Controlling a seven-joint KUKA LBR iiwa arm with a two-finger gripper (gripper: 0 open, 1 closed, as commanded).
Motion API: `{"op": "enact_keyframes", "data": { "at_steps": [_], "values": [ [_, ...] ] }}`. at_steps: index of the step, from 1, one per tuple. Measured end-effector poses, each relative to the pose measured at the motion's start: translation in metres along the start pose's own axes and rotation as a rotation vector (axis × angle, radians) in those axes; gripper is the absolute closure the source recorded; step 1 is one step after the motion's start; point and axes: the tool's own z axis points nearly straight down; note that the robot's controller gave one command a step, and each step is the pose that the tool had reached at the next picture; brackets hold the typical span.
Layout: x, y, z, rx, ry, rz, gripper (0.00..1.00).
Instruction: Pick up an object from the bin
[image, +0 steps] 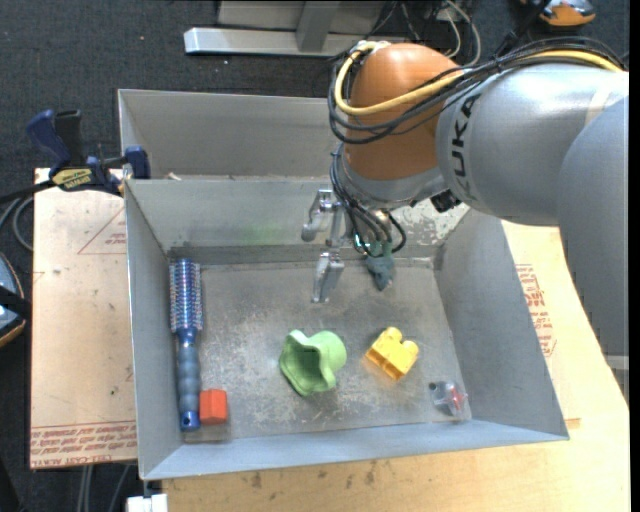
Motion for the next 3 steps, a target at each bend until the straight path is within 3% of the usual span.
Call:
{"op": "enact_keyframes", "data": {
  "at_steps": [1, 2, 3],
  "values": [
    [0.043, -0.070, 0.037, 0.003, -0.003, -0.436, 0.00],
    [0.068, -0.031, 0.113, 0.007, -0.014, -0.808, 0.00],
    [0.100, -0.086, 0.112, 0.009, -0.032, -1.149, 0.00]
  ]
}}
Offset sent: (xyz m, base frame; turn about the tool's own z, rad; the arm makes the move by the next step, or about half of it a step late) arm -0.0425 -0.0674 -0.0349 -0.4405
